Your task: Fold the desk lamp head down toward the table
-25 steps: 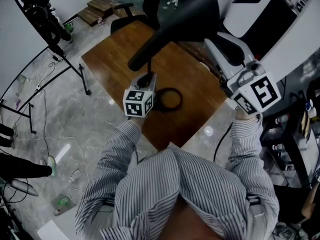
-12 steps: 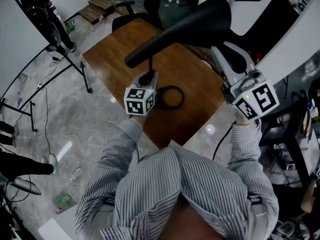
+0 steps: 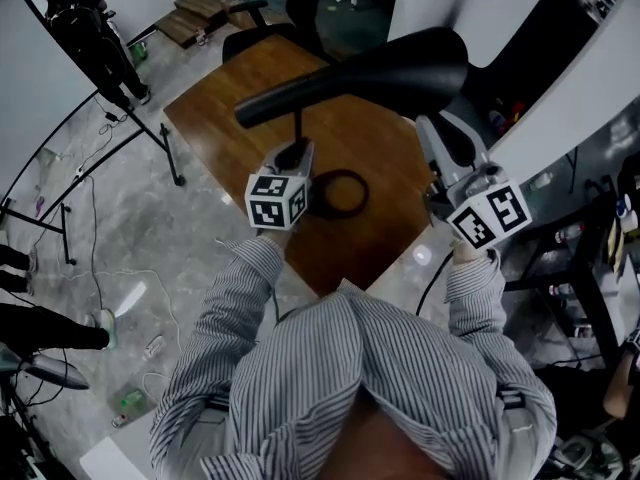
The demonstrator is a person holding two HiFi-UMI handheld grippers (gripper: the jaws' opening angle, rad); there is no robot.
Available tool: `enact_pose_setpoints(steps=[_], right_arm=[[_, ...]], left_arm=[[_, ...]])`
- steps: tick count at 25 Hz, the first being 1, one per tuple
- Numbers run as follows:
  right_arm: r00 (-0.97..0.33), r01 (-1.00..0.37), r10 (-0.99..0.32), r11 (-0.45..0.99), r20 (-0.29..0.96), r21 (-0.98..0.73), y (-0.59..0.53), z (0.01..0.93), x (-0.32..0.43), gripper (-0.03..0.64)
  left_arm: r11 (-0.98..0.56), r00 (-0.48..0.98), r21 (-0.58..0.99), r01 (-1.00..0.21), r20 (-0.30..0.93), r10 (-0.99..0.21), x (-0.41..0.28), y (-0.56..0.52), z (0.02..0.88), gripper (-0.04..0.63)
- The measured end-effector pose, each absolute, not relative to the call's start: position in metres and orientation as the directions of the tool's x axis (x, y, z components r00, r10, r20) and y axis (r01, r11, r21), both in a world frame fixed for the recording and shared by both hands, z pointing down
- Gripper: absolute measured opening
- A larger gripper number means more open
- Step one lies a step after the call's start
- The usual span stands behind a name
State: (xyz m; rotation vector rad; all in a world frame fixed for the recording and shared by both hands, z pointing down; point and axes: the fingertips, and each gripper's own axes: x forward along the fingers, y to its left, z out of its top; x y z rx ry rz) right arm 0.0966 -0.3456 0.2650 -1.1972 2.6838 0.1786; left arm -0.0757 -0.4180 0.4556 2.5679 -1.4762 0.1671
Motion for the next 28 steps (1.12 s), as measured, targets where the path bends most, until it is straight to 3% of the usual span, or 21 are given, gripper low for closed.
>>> enact_pose_setpoints(steps=[11,18,28], right_arm=[[-0.612,-0.75,-0.778,0.627,-0.14,-0.21,-0.345,0.365,0.081,0.04],[-0.638,-0.705,-0.754,0.654,-0.157,-0.275,-0.344,0.404,0.052,0.041],[-0.695,-0.68,-0.719,0.664,-0.016,-0.31,-0.338,0.447,0.005,0.029]], left_arm=[[-0.484,0.494,0.101,-0.869,0.183,-0.85,-0.076,-0.419,0.458,0.035],[-0.478,0.49,0.106,-0.872,0.186,-0.852,-0.078,-0.42,0.457,0.035],[-0.467,0.479,0.108,-0.878,0.182,-0.859,-0.074,-0.419,0.456,0.035]])
